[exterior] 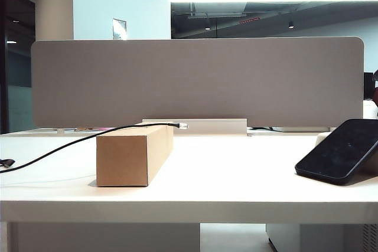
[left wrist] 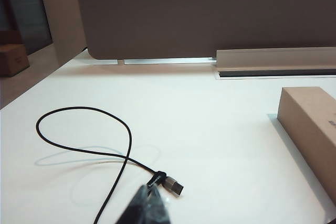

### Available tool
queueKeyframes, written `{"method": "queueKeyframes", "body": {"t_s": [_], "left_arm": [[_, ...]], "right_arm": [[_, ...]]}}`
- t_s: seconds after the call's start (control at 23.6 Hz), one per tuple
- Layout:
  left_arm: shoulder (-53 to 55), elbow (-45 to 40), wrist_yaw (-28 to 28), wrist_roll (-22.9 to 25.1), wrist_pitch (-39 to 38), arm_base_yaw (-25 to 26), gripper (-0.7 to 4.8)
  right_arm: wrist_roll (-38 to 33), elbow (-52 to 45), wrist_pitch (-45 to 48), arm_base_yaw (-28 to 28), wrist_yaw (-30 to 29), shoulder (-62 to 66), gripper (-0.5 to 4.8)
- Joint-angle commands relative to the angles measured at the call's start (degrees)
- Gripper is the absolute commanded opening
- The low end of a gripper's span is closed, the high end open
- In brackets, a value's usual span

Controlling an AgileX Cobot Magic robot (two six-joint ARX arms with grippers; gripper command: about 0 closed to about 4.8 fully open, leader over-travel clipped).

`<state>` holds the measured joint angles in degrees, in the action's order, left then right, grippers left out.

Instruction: Pick up the charging cable and the phone, plug the charging cable into the charging port on the phone, and finally place them back on the table.

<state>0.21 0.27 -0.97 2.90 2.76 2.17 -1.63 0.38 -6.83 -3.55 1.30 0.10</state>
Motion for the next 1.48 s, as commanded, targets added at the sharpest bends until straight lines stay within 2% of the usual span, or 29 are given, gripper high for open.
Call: {"method": "queueKeyframes", "body": {"t_s": [0.04,0.59,1.06,1.23,1.48], "left_arm": [[0.0,0.2,0.1,-0.3,0.7,0.1,-0.05],[0.0,0.2,0.1,-0.4,0.7,0.1,-0.05],[0.0,0.3,-5.3,-0.4,1.0,0.0,-0.05],[0.0,1.6,-9.9,-0.4,1.1,0.0,-0.05],[0.0,4.9,-10.5,-0.3,1.1,0.0,-0.05]], "right_arm": [[0.2,-0.3,0.9,0.0,0.1,-0.1,-0.01],[-0.1,-0.3,1.1,0.0,-0.2,-0.1,-0.01],[-0.4,0.9,1.5,0.0,-0.3,-0.1,-0.02],[-1.6,4.7,0.5,2.1,-1.4,0.7,-0.02],[-1.6,9.1,-0.3,5.0,-1.4,6.1,-0.02]]}}
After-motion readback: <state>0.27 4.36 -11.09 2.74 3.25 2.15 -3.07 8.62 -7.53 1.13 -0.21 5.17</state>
